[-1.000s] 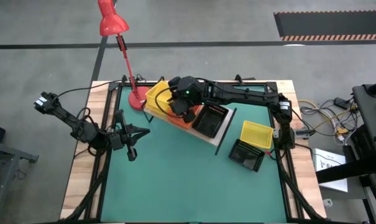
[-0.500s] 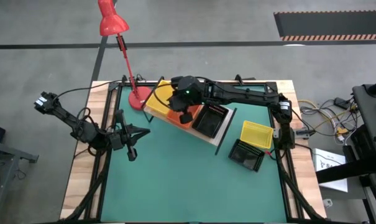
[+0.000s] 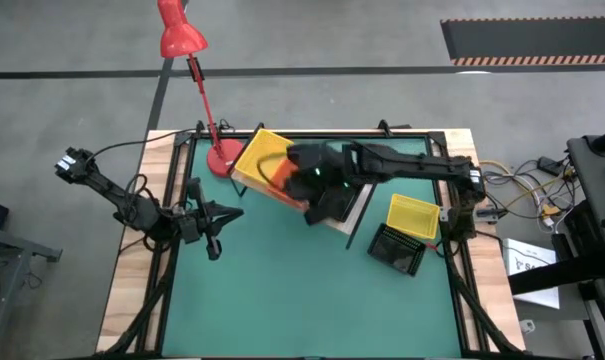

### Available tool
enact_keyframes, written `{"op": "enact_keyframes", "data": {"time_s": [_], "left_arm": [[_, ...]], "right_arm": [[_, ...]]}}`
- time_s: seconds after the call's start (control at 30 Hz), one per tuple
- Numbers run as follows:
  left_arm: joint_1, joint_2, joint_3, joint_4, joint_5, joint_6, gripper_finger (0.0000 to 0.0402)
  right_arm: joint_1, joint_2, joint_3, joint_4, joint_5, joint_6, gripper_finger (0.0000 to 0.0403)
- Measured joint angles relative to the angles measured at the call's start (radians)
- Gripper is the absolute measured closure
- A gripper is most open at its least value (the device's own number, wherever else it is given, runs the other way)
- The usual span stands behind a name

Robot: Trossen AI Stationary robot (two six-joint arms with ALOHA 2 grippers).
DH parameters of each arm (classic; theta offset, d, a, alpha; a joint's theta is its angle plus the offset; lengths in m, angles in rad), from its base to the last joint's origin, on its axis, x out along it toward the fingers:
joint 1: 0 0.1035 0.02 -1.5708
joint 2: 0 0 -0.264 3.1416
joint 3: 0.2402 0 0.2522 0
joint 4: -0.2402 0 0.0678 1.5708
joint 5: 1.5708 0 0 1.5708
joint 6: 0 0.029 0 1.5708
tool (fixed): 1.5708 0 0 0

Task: Stack baskets on shelf by color
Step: Stack the black bin on top of the other black bins on the shelf

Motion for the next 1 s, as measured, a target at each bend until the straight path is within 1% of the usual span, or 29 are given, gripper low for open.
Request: {"op": "enact_keyframes", "data": {"time_s": [0.07,0.27,0.37,0.5,0.67,0.8,1.0], "left_arm": [[0.0,0.006,0.0,0.001,0.0,0.0,0.04],[-0.001,0.027,0.009,0.006,0.0,-0.006,0.04],[-0.001,0.044,0.01,0.025,0.001,-0.007,0.04],[-0.001,0.061,0.009,0.072,0.001,-0.003,0.04],[-0.001,0.072,0.012,0.079,0.001,-0.003,0.04],[0.0,0.072,0.012,0.083,0.001,-0.007,0.04],[0.0,0.083,0.009,0.113,0.001,-0.008,0.04]], "right_arm": [[0.043,-0.012,-0.002,-0.046,0.006,0.041,0.0391],[0.18,-0.042,-0.01,-0.138,0.077,0.172,0.0394],[0.255,-0.053,-0.043,-0.143,0.109,0.226,0.0394],[0.353,-0.061,-0.125,-0.094,0.188,0.267,0.0394],[0.447,-0.096,-0.312,0.067,0.266,0.3,0.0394],[0.487,-0.169,-0.522,0.244,0.331,0.336,0.0394],[0.502,-0.327,-0.861,0.572,0.342,0.372,0.0394]]}}
